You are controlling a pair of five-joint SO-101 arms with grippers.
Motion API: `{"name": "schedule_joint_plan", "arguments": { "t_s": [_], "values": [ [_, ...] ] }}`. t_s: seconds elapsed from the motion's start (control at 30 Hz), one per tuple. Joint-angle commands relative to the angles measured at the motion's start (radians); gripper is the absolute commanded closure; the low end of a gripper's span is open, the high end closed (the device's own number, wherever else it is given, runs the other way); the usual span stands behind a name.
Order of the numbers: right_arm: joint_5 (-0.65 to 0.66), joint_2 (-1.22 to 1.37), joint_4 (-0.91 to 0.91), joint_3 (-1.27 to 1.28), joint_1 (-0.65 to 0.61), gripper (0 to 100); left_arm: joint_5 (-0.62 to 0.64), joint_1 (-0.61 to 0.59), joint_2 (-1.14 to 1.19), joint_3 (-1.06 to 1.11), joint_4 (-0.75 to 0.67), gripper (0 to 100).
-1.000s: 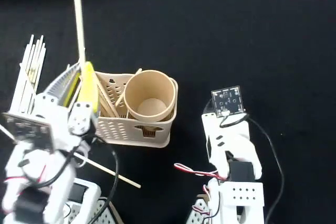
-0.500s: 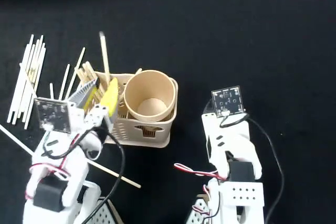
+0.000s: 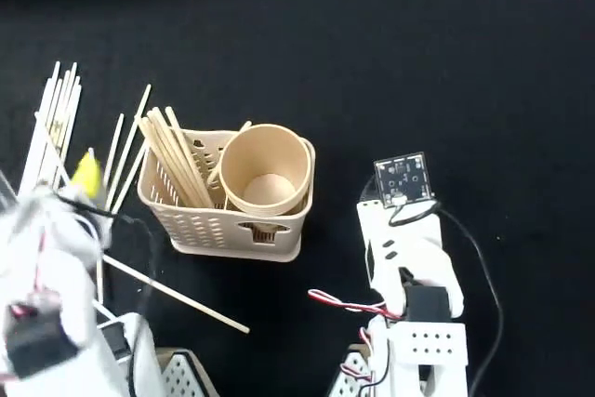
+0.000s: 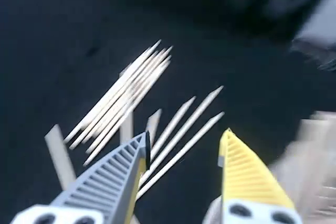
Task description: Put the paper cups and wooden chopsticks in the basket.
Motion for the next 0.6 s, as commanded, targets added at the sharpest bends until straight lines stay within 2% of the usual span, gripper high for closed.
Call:
{"name": "schedule_joint_plan", "arguments": {
  "t_s": [0.0,0.13,0.33,0.47,0.57],
  "values": [
    [0.008,-0.008,-0.003,-0.015,-0.008,98.5,-0.046,-0.168,0.269,-0.090,0.081,76],
    [0.008,-0.008,-0.003,-0.015,-0.006,98.5,-0.044,-0.236,0.425,-0.064,0.107,76],
    [0.008,-0.008,-0.003,-0.015,-0.008,98.5,-0.046,-0.242,0.551,0.070,0.098,76],
    [0.008,-0.008,-0.003,-0.015,-0.009,98.5,-0.048,-0.245,0.609,0.143,0.012,76],
    [0.008,-0.008,-0.003,-0.015,-0.009,98.5,-0.095,-0.232,0.667,0.216,-0.061,76]
  ]
}}
